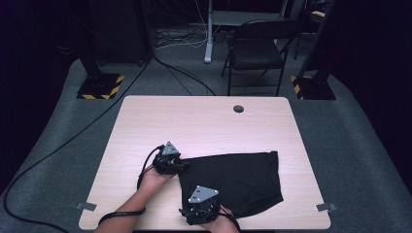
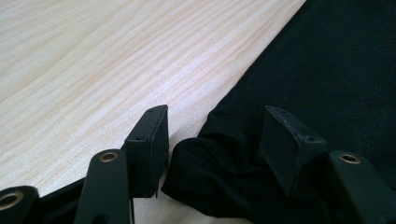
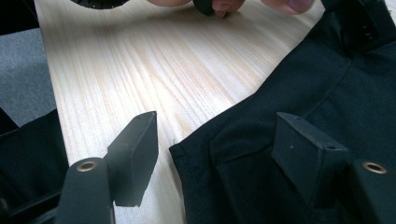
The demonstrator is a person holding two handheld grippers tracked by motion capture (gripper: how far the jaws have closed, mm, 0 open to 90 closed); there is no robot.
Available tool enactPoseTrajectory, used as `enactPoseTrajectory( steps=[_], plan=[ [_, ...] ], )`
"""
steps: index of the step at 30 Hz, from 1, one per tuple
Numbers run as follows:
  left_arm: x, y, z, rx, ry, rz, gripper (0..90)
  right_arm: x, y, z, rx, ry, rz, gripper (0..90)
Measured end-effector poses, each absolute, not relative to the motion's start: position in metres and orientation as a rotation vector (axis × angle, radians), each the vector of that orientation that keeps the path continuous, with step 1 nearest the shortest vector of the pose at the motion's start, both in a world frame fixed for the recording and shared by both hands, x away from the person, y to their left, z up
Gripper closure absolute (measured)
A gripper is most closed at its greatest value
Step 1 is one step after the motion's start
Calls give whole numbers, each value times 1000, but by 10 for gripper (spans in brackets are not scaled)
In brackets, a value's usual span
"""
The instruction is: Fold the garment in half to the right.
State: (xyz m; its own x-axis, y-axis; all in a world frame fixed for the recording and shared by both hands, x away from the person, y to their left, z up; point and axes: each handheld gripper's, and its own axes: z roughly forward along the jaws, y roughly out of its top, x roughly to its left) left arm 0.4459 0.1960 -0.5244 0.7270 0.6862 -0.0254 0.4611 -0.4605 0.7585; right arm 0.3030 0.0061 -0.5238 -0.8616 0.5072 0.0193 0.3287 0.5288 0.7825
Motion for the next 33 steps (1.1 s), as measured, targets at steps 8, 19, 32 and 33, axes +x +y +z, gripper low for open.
enactPoseTrajectory(
  steps=[8,19,32,33],
  plan=[
    [446,196,-525,2136,865,365,418,302,11,-527,701,2554,1204,308],
    [446,196,-525,2134,863,362,421,301,11,-528,728,2527,1158,419],
    [446,197,-525,2129,854,348,434,302,9,-527,805,2450,1127,688],
    [446,198,-525,2130,852,346,435,302,9,-528,806,2443,1122,719]
  ],
)
